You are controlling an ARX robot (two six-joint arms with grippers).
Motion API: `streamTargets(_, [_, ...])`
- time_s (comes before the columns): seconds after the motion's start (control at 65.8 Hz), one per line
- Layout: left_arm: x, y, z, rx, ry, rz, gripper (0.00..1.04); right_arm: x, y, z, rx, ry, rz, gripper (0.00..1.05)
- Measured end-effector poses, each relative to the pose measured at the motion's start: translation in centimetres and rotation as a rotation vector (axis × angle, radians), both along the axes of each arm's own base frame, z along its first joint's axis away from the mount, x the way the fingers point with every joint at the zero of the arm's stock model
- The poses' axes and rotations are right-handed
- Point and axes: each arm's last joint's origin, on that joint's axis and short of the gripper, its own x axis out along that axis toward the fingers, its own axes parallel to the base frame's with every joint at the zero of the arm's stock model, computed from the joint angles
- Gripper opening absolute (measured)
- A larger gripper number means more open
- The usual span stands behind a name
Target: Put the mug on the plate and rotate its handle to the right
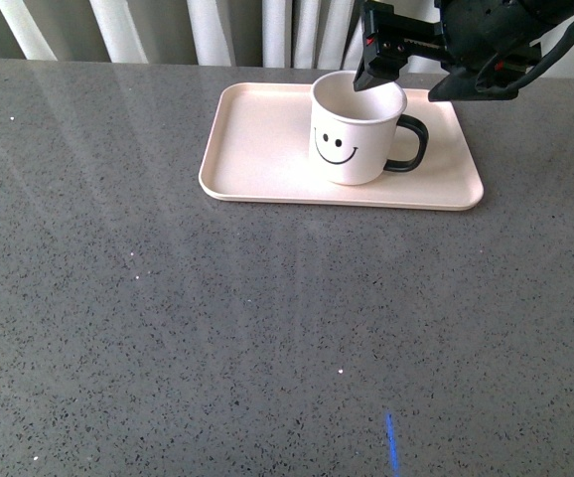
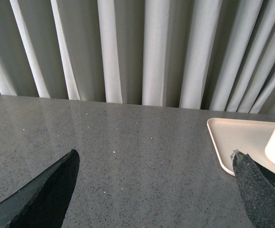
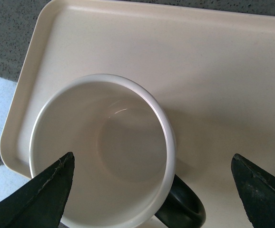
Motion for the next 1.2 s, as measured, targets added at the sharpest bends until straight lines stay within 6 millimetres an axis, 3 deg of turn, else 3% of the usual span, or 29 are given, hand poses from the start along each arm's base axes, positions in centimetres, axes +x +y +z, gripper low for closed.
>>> streamTargets(0.243, [0.0, 0.0, 0.0, 0.0, 0.0, 0.0, 0.95, 1.1, 0.4, -0.8, -0.012, 0.023, -0.014, 0.95])
streamTargets(0.623, [0.0, 0.0, 0.0, 0.0, 0.0, 0.0, 0.95, 2.0, 0.5, -2.1, 0.019, 0.083, -0.05, 0.11])
streamTargets(0.684, [0.0, 0.0, 0.0, 0.0, 0.0, 0.0, 0.96, 2.0, 0.5, -2.1, 0.021, 0.086, -0.053, 0.02])
streamTargets(0.973, [0.0, 0.0, 0.0, 0.0, 0.0, 0.0, 0.96, 2.2, -0.3, -1.4, -0.005, 0.085, -0.034, 0.02])
streamTargets(1.2, [0.0, 0.0, 0.0, 0.0, 0.0, 0.0, 0.95, 2.0, -0.9, 0.3, -0.113, 0.058, 0.067, 0.02])
